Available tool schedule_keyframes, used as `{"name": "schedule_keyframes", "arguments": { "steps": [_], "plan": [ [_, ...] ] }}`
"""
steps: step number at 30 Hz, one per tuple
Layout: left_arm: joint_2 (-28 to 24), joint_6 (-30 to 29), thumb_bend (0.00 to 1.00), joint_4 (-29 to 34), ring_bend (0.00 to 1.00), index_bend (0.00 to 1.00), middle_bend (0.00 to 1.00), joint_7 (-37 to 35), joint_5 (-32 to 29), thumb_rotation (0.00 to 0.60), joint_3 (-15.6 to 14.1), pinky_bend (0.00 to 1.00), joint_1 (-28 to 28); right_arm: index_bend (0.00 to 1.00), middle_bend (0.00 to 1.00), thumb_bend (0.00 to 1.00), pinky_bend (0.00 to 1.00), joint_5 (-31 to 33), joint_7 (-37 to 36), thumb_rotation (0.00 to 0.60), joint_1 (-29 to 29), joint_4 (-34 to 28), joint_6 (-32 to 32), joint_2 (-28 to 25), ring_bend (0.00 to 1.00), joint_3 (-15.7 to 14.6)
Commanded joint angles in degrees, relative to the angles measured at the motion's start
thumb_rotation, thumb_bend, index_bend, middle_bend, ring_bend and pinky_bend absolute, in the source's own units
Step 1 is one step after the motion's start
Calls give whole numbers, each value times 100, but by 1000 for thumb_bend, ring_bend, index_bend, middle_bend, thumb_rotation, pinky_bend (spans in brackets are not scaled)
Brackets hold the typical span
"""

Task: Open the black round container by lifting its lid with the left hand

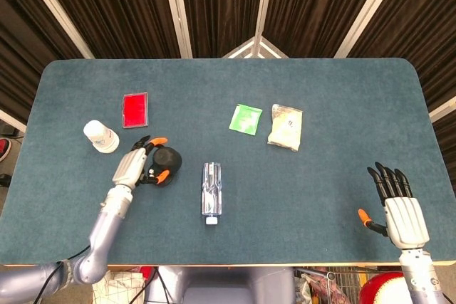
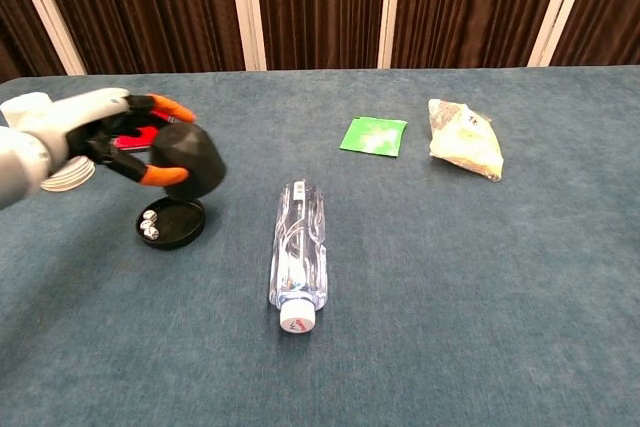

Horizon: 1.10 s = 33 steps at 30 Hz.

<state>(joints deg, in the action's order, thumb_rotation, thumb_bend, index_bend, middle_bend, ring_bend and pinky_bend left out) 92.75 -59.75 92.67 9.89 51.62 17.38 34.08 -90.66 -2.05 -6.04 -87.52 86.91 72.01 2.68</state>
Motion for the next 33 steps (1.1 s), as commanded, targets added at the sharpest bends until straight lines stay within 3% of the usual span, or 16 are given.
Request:
{"name": "schedule_keyframes", "arguments": {
  "steps": [1, 7, 14, 17, 19, 25, 33],
  "plan": [
    [336, 126, 549, -300, 1, 209, 464, 263, -280, 600, 123, 0, 301, 68, 24, 289, 11, 19, 7, 600, 1, -11, -1, -5, 68, 10],
    [921, 111, 550, -895, 0, 217, 459, 545, -571, 600, 241, 0, 680, 68, 24, 288, 11, 48, -49, 600, -2, 29, -17, -14, 68, 24],
    [1203, 174, 550, -1305, 0, 223, 449, 613, -692, 600, 179, 0, 801, 68, 24, 288, 11, 35, -159, 600, -3, 62, -17, -22, 68, 17],
    [1232, 239, 539, -1414, 0, 223, 404, 600, -712, 600, 125, 0, 797, 68, 24, 288, 11, 20, -190, 600, 7, 67, 3, -25, 68, 10],
    [1199, 339, 490, -1438, 0, 221, 305, 626, -767, 600, 81, 0, 798, 68, 24, 288, 11, -1, -214, 600, 16, 53, 12, -40, 68, -7],
    [838, 717, 350, -1137, 0, 128, 26, 635, -817, 600, -3, 0, 804, 68, 24, 289, 11, 2, -215, 600, 0, 74, -18, -26, 68, -7],
    [283, 595, 314, -327, 0, 66, 0, 550, -535, 600, 6, 0, 705, 68, 24, 289, 11, -16, -187, 600, -7, 71, -19, -19, 68, -11]
  ]
}}
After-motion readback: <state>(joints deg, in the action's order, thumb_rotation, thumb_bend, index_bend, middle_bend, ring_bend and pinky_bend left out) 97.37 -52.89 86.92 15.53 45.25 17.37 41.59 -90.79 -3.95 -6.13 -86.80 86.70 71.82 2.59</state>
